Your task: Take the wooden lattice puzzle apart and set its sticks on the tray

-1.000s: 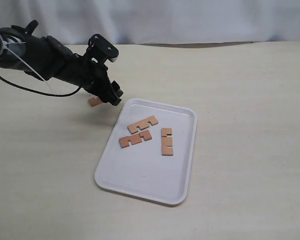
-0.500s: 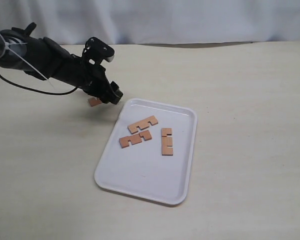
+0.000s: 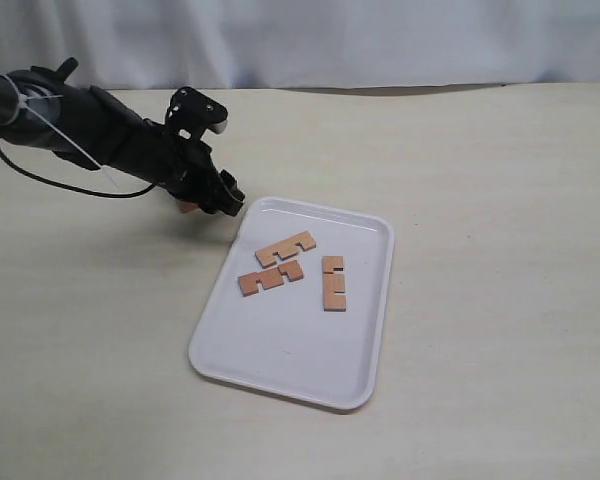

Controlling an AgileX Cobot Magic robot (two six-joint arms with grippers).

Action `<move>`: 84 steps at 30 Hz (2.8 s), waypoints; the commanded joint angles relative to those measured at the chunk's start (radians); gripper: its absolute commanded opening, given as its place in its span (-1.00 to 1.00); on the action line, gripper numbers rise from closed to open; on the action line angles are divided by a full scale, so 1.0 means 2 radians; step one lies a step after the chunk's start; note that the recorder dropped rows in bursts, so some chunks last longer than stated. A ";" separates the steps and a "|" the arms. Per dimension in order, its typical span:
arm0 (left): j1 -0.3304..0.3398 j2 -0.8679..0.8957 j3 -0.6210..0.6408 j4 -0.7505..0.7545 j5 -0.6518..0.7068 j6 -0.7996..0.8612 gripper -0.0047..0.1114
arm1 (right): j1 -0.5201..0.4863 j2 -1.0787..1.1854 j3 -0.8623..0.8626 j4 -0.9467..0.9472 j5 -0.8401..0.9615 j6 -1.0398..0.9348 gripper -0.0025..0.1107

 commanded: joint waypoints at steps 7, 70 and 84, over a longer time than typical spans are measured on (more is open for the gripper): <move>0.001 0.014 -0.004 -0.008 -0.025 -0.004 -0.53 | 0.002 -0.002 0.000 0.002 -0.004 0.000 -0.88; -0.196 -0.107 0.003 0.332 0.076 -0.471 0.49 | 0.002 -0.002 0.000 0.002 -0.004 0.000 -0.88; -0.185 -0.185 0.002 0.754 0.268 -0.762 -0.92 | 0.002 -0.002 0.000 0.002 -0.004 0.000 -0.88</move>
